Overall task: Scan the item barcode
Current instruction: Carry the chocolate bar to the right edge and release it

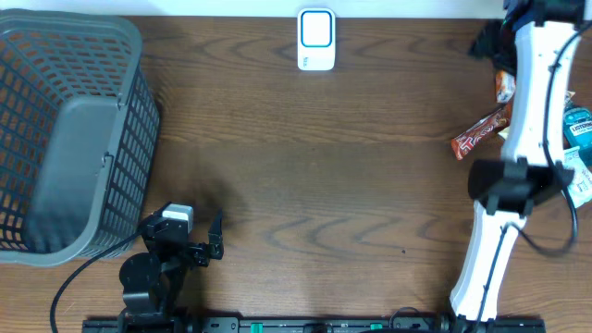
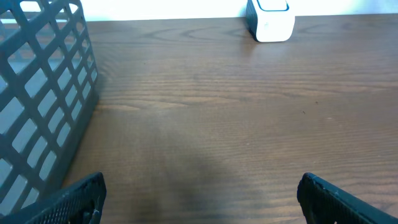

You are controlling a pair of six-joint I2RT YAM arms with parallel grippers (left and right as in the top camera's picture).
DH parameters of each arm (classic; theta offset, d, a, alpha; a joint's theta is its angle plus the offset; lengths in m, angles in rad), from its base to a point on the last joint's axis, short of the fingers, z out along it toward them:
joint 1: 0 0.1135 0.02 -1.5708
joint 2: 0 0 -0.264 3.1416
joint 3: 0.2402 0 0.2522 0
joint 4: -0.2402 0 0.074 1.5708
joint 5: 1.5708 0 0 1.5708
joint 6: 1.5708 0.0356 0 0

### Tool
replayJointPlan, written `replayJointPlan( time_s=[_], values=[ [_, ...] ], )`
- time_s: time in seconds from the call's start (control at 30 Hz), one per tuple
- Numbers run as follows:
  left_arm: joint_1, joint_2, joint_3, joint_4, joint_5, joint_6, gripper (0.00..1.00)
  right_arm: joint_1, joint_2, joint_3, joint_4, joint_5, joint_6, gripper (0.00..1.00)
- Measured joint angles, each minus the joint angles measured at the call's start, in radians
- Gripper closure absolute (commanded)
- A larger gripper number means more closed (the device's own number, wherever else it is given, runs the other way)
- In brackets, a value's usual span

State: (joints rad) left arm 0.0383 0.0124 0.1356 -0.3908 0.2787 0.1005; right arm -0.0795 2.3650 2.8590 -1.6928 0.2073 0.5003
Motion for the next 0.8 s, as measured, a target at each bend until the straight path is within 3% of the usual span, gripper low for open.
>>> replayJointPlan(
  time_s=[0.03,0.33,0.8],
  values=[
    [0.000,0.000,0.000,0.000,0.000,0.000,0.02,0.019,-0.057,0.000,0.001,-0.029,-0.020,0.01],
    [0.000,0.000,0.000,0.000,0.000,0.000,0.02,0.193,-0.510,0.023,0.001,-0.179,-0.116,0.01],
    [0.000,0.000,0.000,0.000,0.000,0.000,0.02,0.253,-0.800,0.024,-0.002,-0.198,-0.128,0.01]
  ],
)
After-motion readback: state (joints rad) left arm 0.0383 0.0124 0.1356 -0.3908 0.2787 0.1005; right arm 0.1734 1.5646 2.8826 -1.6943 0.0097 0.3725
